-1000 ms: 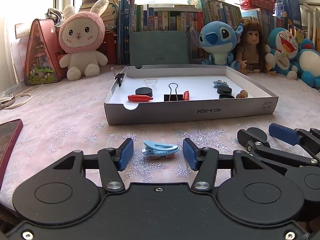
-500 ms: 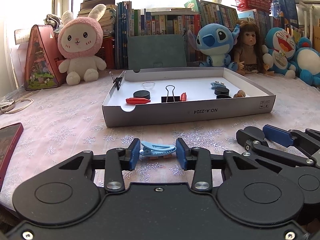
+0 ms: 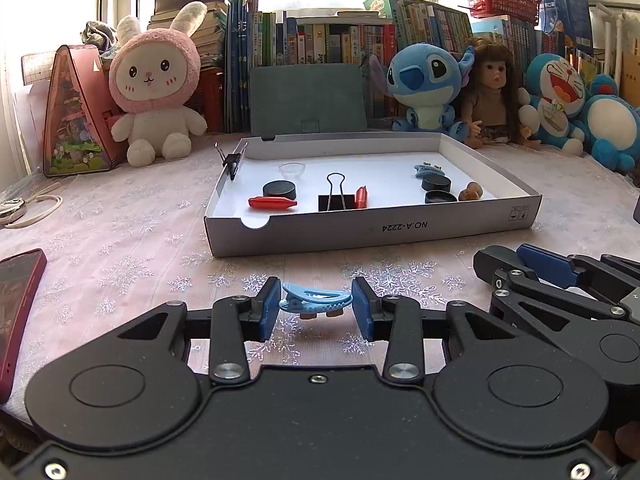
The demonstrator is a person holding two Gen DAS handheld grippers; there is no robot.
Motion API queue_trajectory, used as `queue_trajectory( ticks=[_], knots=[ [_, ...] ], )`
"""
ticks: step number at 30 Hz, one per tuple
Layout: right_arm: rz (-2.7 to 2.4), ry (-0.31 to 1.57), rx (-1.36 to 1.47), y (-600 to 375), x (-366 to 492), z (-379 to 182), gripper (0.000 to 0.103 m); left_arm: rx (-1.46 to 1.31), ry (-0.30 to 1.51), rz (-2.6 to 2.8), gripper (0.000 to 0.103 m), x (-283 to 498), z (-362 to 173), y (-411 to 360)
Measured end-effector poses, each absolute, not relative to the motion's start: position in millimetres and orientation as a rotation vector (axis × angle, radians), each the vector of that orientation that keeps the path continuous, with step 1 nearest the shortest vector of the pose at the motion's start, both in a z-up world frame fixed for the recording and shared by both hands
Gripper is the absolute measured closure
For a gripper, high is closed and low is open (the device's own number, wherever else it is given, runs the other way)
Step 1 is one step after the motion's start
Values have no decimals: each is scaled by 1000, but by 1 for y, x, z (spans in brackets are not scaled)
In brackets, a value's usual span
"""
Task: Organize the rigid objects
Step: 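Lift and carry the clip and puck toward the white tray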
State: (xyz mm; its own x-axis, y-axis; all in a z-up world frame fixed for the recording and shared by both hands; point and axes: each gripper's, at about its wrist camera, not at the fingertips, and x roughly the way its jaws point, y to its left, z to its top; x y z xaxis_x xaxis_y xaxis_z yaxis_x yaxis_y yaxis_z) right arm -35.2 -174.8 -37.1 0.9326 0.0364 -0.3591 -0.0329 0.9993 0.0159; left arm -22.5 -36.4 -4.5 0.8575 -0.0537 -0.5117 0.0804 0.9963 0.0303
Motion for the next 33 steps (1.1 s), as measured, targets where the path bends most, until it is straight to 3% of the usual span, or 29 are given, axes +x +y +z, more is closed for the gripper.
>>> queue_trajectory(
  ticks=[33],
  knots=[
    [29, 387, 34, -187, -10, -14, 66, 30, 535, -110, 66, 13, 30, -28]
  ],
)
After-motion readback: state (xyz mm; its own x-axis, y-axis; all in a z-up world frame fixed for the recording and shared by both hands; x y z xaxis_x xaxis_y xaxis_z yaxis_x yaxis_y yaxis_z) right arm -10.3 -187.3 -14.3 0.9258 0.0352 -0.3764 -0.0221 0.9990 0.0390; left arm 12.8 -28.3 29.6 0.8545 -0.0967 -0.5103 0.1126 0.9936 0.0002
